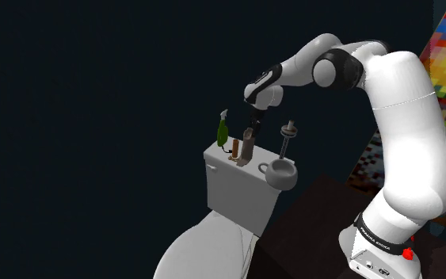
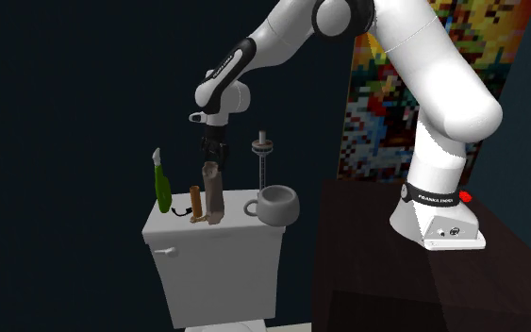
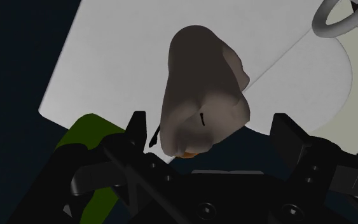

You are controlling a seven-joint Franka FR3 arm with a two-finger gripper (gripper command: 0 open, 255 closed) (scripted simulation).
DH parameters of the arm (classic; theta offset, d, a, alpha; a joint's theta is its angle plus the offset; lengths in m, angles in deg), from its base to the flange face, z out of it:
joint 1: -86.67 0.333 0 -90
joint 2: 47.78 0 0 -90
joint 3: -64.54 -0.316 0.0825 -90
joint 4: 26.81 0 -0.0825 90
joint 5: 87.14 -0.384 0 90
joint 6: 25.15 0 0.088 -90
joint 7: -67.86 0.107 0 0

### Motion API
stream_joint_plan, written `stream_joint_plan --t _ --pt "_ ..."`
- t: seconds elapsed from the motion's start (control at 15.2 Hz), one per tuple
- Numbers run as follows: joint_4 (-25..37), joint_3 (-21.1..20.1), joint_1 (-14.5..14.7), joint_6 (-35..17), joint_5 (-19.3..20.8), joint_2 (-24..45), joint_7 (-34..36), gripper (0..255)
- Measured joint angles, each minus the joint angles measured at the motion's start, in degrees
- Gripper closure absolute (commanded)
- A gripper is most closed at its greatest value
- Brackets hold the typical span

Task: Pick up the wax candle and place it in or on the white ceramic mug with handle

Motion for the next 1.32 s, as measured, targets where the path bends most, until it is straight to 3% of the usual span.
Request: stream_joint_plan --t 0.53,0.59,1.32 --pt "0.4 -0.4 -0.2 -1.1 -0.5 1.5 -0.3 0" --pt "0.4 -0.4 -0.2 -1.1 -0.5 1.5 -0.3 255" --pt "0.3 -0.3 -0.2 -0.9 -0.4 1.2 -0.3 255"
